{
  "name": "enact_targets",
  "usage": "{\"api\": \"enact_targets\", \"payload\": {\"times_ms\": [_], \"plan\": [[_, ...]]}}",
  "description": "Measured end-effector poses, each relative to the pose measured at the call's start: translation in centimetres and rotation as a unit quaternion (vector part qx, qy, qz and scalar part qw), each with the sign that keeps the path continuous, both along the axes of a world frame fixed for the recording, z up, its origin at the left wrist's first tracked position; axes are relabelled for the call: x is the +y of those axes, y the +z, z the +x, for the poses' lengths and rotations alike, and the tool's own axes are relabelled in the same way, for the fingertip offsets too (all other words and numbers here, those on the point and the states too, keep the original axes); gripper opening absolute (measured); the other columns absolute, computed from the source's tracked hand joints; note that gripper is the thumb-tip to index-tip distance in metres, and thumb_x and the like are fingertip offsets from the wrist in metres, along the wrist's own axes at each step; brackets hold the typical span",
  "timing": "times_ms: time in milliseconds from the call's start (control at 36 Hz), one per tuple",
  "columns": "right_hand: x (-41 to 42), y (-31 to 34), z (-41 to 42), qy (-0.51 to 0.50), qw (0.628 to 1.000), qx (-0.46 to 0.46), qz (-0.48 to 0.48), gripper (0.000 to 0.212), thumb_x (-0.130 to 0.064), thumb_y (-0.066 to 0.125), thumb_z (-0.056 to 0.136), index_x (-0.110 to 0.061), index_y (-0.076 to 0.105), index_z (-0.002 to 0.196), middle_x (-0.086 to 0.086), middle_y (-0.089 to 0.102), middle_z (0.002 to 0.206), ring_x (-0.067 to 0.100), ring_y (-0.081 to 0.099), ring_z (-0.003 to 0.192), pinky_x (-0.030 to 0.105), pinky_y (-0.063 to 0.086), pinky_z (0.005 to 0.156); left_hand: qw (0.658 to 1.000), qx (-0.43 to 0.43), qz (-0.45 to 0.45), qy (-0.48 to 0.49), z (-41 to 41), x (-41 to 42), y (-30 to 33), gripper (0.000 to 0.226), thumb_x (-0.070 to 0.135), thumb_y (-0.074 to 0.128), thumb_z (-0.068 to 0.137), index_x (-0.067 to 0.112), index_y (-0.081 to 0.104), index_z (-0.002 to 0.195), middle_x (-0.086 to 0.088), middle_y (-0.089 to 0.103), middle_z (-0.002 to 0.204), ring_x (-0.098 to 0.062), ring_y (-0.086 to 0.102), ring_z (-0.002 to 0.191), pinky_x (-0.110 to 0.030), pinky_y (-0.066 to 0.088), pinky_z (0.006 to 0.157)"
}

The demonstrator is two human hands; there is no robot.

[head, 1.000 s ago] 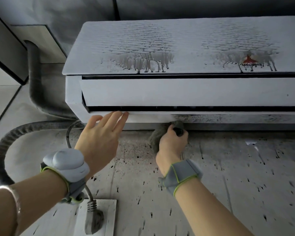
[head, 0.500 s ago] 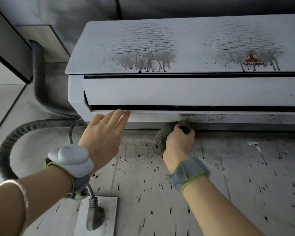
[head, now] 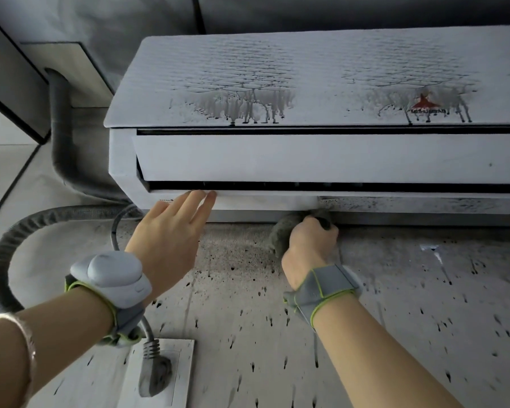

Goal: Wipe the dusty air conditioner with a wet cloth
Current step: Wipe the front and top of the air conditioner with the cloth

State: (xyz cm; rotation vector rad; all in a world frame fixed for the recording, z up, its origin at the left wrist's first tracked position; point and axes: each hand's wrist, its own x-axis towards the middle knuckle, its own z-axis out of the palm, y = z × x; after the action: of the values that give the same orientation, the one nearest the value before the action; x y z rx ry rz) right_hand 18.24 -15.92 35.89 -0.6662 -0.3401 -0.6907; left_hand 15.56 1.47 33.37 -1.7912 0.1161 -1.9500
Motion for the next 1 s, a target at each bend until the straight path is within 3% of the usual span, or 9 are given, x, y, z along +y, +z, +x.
{"api": "enact_targets", "payload": {"times_ms": [56,167,250,389,500,667,806,917,1000], "plan": [[-0.1,-0.1,0.2,-0.002,1.000,-0.001,-0.005,0.024,-0.010,0.044,0.095,-0.016,0.045,0.118,0.006,0.049,0.103,0.024,0.047,0.086,0.028,0.037,0.074,1.000,0.000,0.001,0.000,-0.1,0.0,0.0,0.069,-0.002,0.070,0.056,-0.007,0.056,0.123,-0.017,0.061,0.113,-0.031,0.064,0.093,-0.038,0.052,0.066],[-0.3,-0.3,-0.6,0.025,0.999,-0.038,-0.025,0.012,-0.010,0.047,0.095,-0.018,0.044,0.103,-0.004,0.049,0.083,0.014,0.049,0.074,0.028,0.039,0.070,1.000,-0.009,0.008,-0.009,0.1,0.1,0.0,0.068,-0.003,0.070,0.057,-0.007,0.056,0.123,-0.016,0.061,0.113,-0.030,0.062,0.095,-0.038,0.052,0.066],[-0.7,0.0,-1.0,0.049,0.998,-0.042,-0.014,0.018,-0.004,0.043,0.094,-0.020,0.043,0.102,-0.002,0.049,0.085,0.016,0.049,0.075,0.029,0.039,0.075,1.000,-0.016,0.005,-0.020,0.3,0.0,-0.2,0.067,-0.004,0.068,0.058,-0.006,0.056,0.124,-0.017,0.060,0.115,-0.026,0.050,0.101,-0.038,0.052,0.067],[-1.0,0.2,-0.3,0.035,0.999,-0.023,-0.003,0.021,-0.002,0.035,0.094,-0.020,0.041,0.104,0.002,0.049,0.089,0.017,0.046,0.068,0.028,0.040,0.062,0.999,-0.018,0.002,-0.027,0.4,-0.2,-0.2,0.065,-0.003,0.066,0.059,-0.007,0.055,0.124,-0.017,0.060,0.114,-0.024,0.041,0.100,-0.039,0.052,0.066],[-1.9,0.1,0.8,0.027,0.999,-0.012,0.014,0.032,-0.005,0.039,0.095,-0.014,0.042,0.126,-0.003,0.047,0.082,0.010,0.042,0.063,0.023,0.035,0.054,0.999,-0.021,0.007,-0.031,0.3,0.0,-0.1,0.066,-0.002,0.067,0.057,-0.007,0.057,0.122,-0.017,0.061,0.112,-0.024,0.042,0.100,-0.038,0.052,0.065],[-0.9,-0.9,-0.2,0.056,0.996,-0.060,-0.040,0.013,-0.012,0.050,0.094,-0.020,0.045,0.103,-0.005,0.050,0.080,0.009,0.048,0.067,0.024,0.042,0.059,0.999,-0.025,0.005,-0.035,0.5,-0.3,-0.2,0.064,-0.002,0.067,0.059,-0.008,0.056,0.122,-0.018,0.061,0.113,-0.025,0.045,0.100,-0.038,0.053,0.067],[3.0,-0.6,-0.8,0.105,0.989,-0.068,-0.073,0.015,-0.009,0.057,0.090,-0.017,0.049,0.099,-0.006,0.052,0.080,0.007,0.050,0.070,0.026,0.041,0.069,0.999,-0.020,-0.008,-0.037,0.3,-0.6,-0.3,0.067,-0.001,0.072,0.056,-0.006,0.058,0.121,-0.017,0.062,0.112,-0.023,0.042,0.100,-0.037,0.054,0.067],[5.6,-0.6,-1.2,0.173,0.978,-0.050,-0.109,0.016,-0.008,0.059,0.088,-0.016,0.052,0.100,-0.001,0.055,0.085,0.015,0.054,0.077,0.029,0.043,0.076,1.000,-0.003,0.002,-0.019,0.0,-0.1,-0.2,0.073,0.005,0.076,0.053,-0.003,0.058,0.123,-0.015,0.062,0.113,-0.026,0.055,0.097,-0.036,0.055,0.066],[5.4,-0.4,-1.4,0.198,0.974,-0.046,-0.101,0.016,-0.004,0.060,0.087,-0.015,0.055,0.098,0.000,0.057,0.080,0.018,0.055,0.075,0.030,0.048,0.070,1.000,-0.001,0.013,-0.014,-0.3,0.3,0.1,0.072,0.005,0.075,0.054,-0.003,0.057,0.124,-0.015,0.061,0.114,-0.026,0.056,0.097,-0.036,0.055,0.066]]}}
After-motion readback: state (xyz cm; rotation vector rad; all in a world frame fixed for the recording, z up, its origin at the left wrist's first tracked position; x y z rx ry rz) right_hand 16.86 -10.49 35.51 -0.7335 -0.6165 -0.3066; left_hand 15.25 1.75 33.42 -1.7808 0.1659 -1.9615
